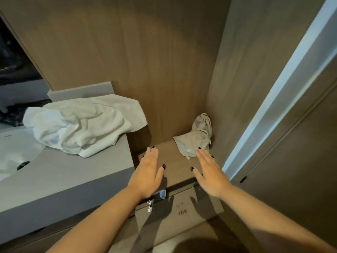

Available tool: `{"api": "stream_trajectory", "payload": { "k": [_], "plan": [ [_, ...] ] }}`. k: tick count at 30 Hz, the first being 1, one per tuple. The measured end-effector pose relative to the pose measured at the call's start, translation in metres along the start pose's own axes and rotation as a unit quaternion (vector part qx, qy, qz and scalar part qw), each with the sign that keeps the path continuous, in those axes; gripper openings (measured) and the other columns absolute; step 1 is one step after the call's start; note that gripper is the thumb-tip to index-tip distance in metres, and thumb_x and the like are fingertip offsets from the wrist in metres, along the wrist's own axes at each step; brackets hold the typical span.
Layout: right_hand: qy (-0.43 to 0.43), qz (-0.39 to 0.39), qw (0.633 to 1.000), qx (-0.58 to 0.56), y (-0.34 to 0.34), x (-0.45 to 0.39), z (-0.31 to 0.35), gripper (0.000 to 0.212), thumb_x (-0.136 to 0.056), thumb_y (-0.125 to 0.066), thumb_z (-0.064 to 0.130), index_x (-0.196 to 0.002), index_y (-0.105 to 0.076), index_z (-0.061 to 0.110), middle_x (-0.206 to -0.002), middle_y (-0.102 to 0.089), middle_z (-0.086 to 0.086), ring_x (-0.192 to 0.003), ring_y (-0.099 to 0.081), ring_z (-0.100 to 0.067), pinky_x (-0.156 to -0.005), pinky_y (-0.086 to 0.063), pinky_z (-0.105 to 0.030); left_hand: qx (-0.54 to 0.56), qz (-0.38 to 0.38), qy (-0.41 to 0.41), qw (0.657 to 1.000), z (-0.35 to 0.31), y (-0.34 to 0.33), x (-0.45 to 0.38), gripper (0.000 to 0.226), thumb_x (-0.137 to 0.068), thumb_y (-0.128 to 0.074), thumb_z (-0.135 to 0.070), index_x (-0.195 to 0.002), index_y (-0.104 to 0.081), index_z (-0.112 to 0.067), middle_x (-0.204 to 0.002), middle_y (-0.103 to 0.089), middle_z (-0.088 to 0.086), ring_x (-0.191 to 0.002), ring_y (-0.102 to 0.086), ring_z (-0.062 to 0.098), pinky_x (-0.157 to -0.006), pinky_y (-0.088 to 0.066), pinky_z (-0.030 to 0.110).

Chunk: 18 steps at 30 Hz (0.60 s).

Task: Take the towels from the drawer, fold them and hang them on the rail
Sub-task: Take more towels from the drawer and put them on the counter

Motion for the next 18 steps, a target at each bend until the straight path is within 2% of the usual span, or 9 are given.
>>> {"api": "stream_trajectory", "payload": {
  "k": [5, 9, 12, 15, 18],
  "plan": [
    [-0.009, 0.046, 0.999, -0.007, -0.049, 0.018, -0.036, 0.064, -0.104, -0.036, 0.039, -0.158, -0.007, 0.020, -0.165, -0.003, 0.006, -0.150, 0.005, -0.008, -0.124, -0.005, -0.034, -0.005, 0.046, 0.011, 0.999, 0.008, -0.061, 0.014, 0.068, -0.103, -0.037, -0.039, -0.158, -0.005, -0.014, -0.166, -0.006, 0.003, -0.151, 0.007, 0.010, -0.120, -0.004, 0.027],
    [-0.034, 0.059, 0.997, -0.039, -0.089, 0.013, -0.064, 0.062, -0.103, -0.036, 0.035, -0.157, -0.007, 0.023, -0.165, -0.002, 0.009, -0.150, 0.005, -0.005, -0.120, 0.002, -0.027, -0.013, 0.068, 0.038, 0.997, 0.024, -0.115, 0.019, 0.067, -0.103, -0.035, -0.040, -0.158, -0.005, -0.014, -0.166, -0.005, 0.002, -0.144, 0.012, 0.003, -0.120, -0.002, 0.027],
    [-0.008, 0.048, 0.998, -0.037, -0.117, 0.001, -0.080, 0.058, -0.102, -0.036, 0.026, -0.156, -0.017, 0.014, -0.164, -0.014, -0.003, -0.151, -0.007, -0.014, -0.118, -0.005, -0.025, -0.012, 0.068, 0.082, 0.994, 0.041, -0.157, 0.026, 0.066, -0.104, -0.035, -0.040, -0.158, -0.006, -0.014, -0.166, -0.007, 0.001, -0.142, 0.012, 0.001, -0.118, 0.000, 0.024],
    [-0.002, 0.088, 0.996, -0.024, -0.160, -0.002, -0.106, 0.061, -0.103, -0.039, 0.032, -0.156, -0.014, 0.014, -0.164, -0.013, -0.003, -0.152, -0.006, -0.018, -0.120, -0.010, -0.031, -0.007, 0.086, 0.111, 0.990, 0.055, -0.206, 0.037, 0.065, -0.104, -0.032, -0.040, -0.157, -0.006, -0.013, -0.166, -0.004, 0.002, -0.142, 0.013, 0.001, -0.116, 0.004, 0.021],
    [0.000, 0.115, 0.993, -0.014, -0.210, -0.003, -0.138, 0.064, -0.103, -0.039, 0.037, -0.156, -0.011, 0.017, -0.164, -0.010, 0.000, -0.151, -0.003, -0.015, -0.122, -0.012, -0.034, -0.007, 0.114, 0.126, 0.985, 0.072, -0.259, 0.047, 0.066, -0.104, -0.030, -0.042, -0.158, -0.002, -0.014, -0.166, 0.000, 0.001, -0.146, 0.013, 0.005, -0.119, 0.004, 0.024]
  ]
}}
Point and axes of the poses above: each hand's wrist, its own x-axis away from the middle knuckle, its own y-axis out of the back of the hand, z = x × y, the point moved 10 cm from there along -x, towards the middle knuckle
